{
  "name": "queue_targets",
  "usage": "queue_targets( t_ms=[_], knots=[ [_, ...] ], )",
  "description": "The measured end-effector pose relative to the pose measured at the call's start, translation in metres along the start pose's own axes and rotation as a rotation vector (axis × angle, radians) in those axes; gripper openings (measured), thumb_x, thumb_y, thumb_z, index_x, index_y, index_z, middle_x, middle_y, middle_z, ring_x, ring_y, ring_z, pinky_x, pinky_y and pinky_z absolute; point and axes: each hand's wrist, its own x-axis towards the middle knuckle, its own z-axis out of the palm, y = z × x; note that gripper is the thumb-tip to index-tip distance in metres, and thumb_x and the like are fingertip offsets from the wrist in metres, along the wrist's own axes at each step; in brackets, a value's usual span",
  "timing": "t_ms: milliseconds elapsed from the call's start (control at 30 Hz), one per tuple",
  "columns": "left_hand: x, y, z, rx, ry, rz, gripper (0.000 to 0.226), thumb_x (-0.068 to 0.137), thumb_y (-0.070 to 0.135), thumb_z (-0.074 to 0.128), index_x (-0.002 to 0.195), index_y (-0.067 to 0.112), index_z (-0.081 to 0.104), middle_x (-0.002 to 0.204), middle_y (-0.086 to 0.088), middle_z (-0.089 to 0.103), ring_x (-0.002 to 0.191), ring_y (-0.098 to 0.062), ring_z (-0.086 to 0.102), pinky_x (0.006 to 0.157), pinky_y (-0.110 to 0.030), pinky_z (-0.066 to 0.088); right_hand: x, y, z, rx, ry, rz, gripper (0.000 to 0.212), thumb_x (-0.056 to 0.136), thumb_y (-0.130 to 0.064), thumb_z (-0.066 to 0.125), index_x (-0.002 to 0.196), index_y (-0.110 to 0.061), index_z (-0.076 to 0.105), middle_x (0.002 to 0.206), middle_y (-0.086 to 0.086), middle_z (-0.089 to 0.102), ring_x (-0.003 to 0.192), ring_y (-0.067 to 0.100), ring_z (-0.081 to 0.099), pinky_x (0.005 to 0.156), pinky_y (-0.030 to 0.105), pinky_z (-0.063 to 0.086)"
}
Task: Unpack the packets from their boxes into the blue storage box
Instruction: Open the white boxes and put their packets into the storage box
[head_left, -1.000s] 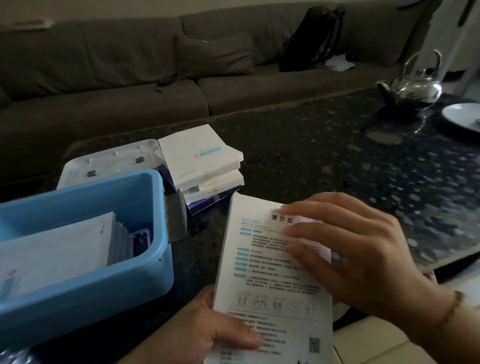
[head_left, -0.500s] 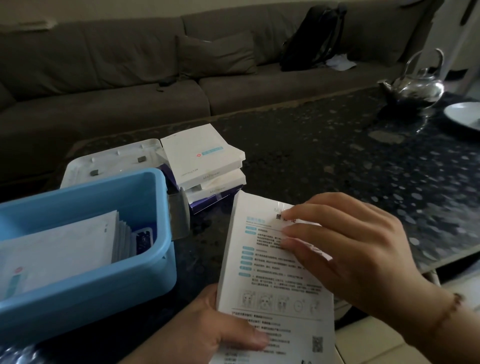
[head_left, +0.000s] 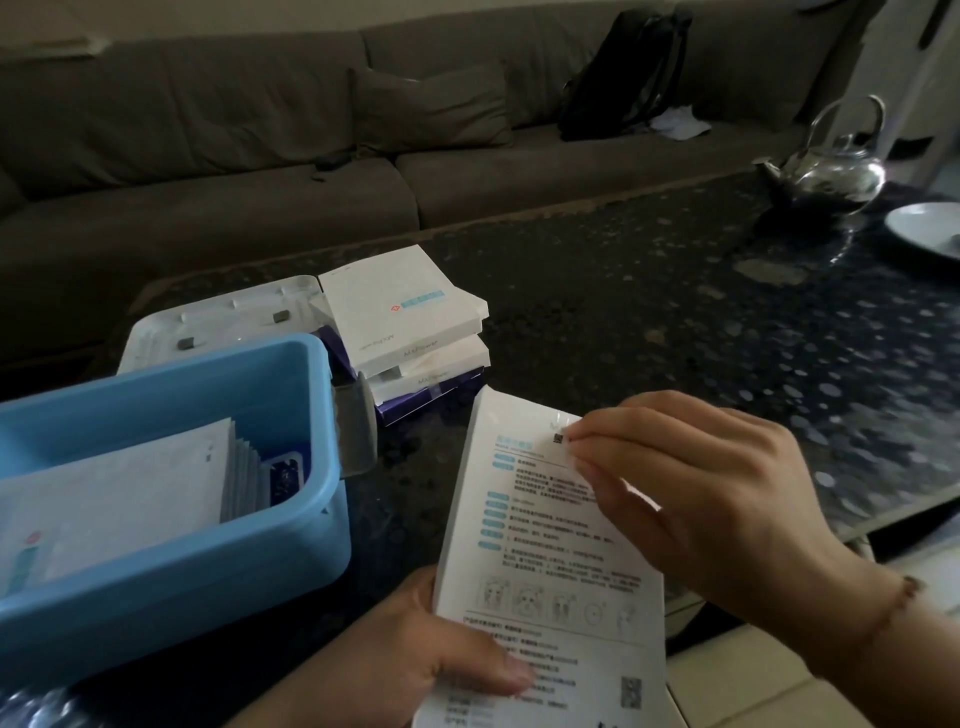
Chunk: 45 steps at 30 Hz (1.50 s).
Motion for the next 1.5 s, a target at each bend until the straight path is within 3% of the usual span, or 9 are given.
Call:
queue_targets(
  t_ms=[67,267,667,833,933,1033,1133,1300,1500],
  knots=[
    [-0.001,-0.002,-0.003,0.005,-0.036,0.041,0.083,0.065,0.035,0.092,0.137,0.022,0.054,0.135,-0.011,0.062,0.128,-0.031,0.056,0.11,-0.051,0.04,0.0,0.0,0.001,0.084,0.002,0.059,0.017,0.094,-0.021,0.06,0.099,-0.016,0.075,0.108,-0.003,0.072,0.094,0.014,0.069,0.065,0.031,0.058],
    [-0.002,0.0,-0.005,0.02,0.025,0.008,0.082,0.065,0.035,0.092,0.136,0.02,0.054,0.133,-0.013,0.063,0.126,-0.032,0.058,0.109,-0.052,0.041,-0.001,-0.003,0.006,0.188,-0.015,0.134,0.027,0.09,-0.045,0.065,0.1,-0.022,0.075,0.122,-0.005,0.066,0.11,0.017,0.062,0.07,0.035,0.057],
    [-0.012,0.015,0.002,0.063,0.009,0.026,0.091,0.055,0.04,0.094,0.135,0.018,0.055,0.131,-0.011,0.065,0.124,-0.029,0.06,0.109,-0.05,0.042,0.002,-0.012,0.01,0.073,0.016,0.074,0.019,0.097,-0.024,0.051,0.094,-0.016,0.068,0.121,0.001,0.064,0.109,0.019,0.06,0.072,0.029,0.055],
    [-0.016,0.023,0.004,0.102,-0.002,0.052,0.077,0.064,0.028,0.085,0.134,0.018,0.056,0.127,-0.009,0.068,0.121,-0.027,0.062,0.107,-0.048,0.046,0.003,-0.014,0.011,0.199,-0.051,0.229,0.01,0.097,-0.026,0.039,0.096,-0.025,0.049,0.134,-0.005,0.049,0.115,0.006,0.051,0.081,0.023,0.054],
    [-0.017,0.034,0.011,0.002,-0.1,0.1,0.051,0.076,0.001,0.069,0.124,0.018,0.065,0.119,-0.012,0.072,0.112,-0.027,0.068,0.09,-0.034,0.056,0.003,-0.011,0.009,0.331,-0.127,0.285,0.013,0.095,-0.042,0.036,0.095,-0.033,0.045,0.138,-0.016,0.044,0.116,0.003,0.052,0.083,0.023,0.054],
    [-0.013,0.04,0.018,0.015,0.041,0.234,0.053,0.078,0.007,0.073,0.125,0.022,0.053,0.11,-0.006,0.075,0.101,-0.024,0.072,0.071,-0.026,0.059,0.006,-0.002,0.009,0.353,-0.146,0.287,0.027,0.087,-0.06,0.045,0.103,-0.038,0.044,0.139,-0.02,0.042,0.123,-0.003,0.046,0.088,0.015,0.046],
    [-0.003,0.038,0.022,0.153,0.239,0.374,0.051,0.081,0.02,0.078,0.121,0.032,0.048,0.104,0.004,0.075,0.091,-0.02,0.074,0.052,-0.026,0.056,0.007,0.01,0.013,0.275,-0.052,0.237,0.024,0.089,-0.041,0.057,0.105,-0.024,0.059,0.14,-0.001,0.05,0.125,0.013,0.051,0.092,0.031,0.053],
    [0.014,0.038,0.031,0.318,0.344,0.524,0.053,0.082,0.018,0.079,0.12,0.037,0.047,0.109,0.014,0.072,0.098,-0.007,0.071,0.074,-0.026,0.06,0.005,0.019,0.013,0.15,0.06,0.18,0.017,0.093,-0.024,0.055,0.096,-0.013,0.067,0.132,0.008,0.056,0.119,0.017,0.055,0.093,0.04,0.053],
    [0.027,0.059,0.027,0.209,0.391,0.62,0.061,0.08,0.015,0.08,0.126,0.031,0.044,0.11,-0.001,0.07,0.096,-0.021,0.073,0.075,-0.04,0.062,0.008,0.007,0.025,0.134,-0.014,0.092,0.024,0.096,-0.025,0.046,0.097,-0.011,0.067,0.123,0.008,0.058,0.113,0.014,0.054,0.096,0.03,0.048]
  ],
)
